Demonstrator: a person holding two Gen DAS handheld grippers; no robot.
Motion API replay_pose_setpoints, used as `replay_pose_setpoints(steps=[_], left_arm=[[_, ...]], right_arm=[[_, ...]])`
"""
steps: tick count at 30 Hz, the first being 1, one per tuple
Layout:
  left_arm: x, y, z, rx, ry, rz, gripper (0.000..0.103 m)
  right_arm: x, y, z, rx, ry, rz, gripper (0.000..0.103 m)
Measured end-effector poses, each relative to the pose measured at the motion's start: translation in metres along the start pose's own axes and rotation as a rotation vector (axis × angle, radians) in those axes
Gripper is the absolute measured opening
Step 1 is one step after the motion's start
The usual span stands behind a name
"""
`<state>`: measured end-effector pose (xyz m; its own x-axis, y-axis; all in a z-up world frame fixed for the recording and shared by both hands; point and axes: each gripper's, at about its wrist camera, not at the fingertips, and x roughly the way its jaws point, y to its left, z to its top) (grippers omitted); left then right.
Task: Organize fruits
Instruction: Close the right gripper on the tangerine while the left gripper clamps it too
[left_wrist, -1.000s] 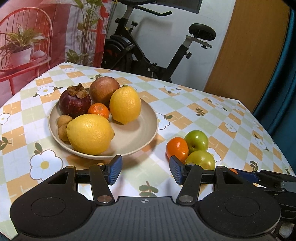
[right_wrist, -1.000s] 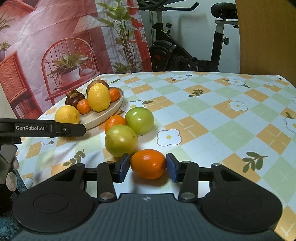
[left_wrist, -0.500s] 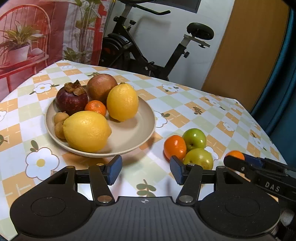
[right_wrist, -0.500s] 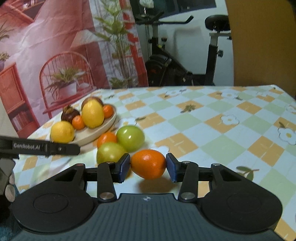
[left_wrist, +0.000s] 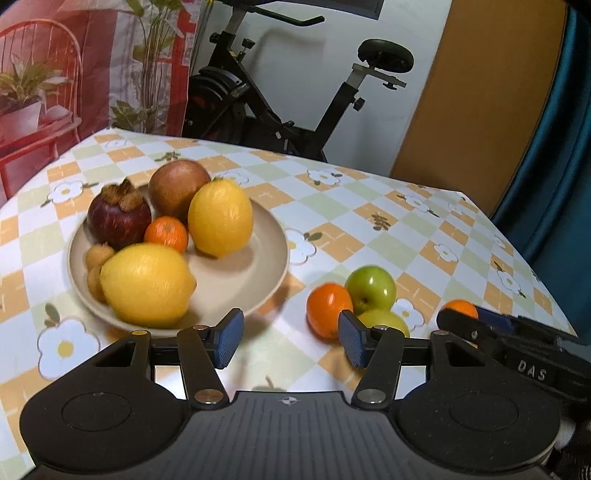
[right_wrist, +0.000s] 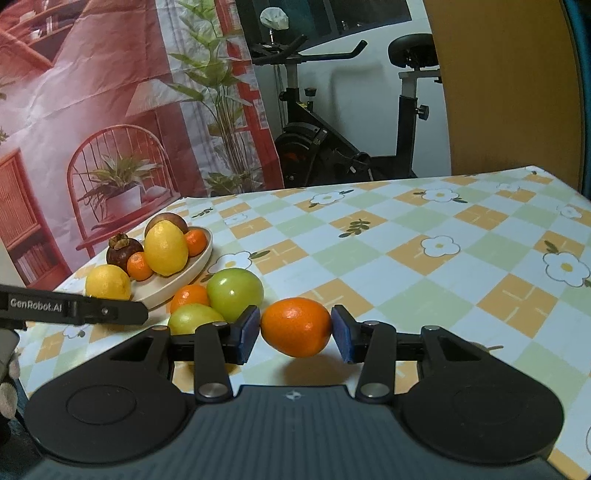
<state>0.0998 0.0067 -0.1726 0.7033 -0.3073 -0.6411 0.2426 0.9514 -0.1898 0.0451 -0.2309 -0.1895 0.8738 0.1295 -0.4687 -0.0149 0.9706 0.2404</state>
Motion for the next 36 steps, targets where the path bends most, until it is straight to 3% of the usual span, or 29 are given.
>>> replay_pose_setpoints(steps=[3,5,8,29,36], left_arm=[[0.003,-0.006,0.007,0.015,-0.009,-0.005,0.055],[0.005,-0.010,0.010,0.027,-0.008,-0.014,0.042],[0.011,-0.015,0.015,0.030,-0.003,-0.031,0.035],[0.040,-0.022,0.019,0.044,0.035,-0.049,0.035],[0.032,-0.015,0.006,-0.008,0.101,-0.091,0.034]], right_arm=[[0.000,-0.002,0.000,0.015,-0.001,0.009,0.046],[0.001,-0.004,0.000,0.024,-0.002,0.014,0.046],[0.000,-0.005,0.001,0.034,-0.004,0.020,0.046],[0.001,-0.006,-0.002,0.051,0.003,0.030,0.046],[0.002,-0.005,-0.003,0.057,0.009,0.032,0.046]])
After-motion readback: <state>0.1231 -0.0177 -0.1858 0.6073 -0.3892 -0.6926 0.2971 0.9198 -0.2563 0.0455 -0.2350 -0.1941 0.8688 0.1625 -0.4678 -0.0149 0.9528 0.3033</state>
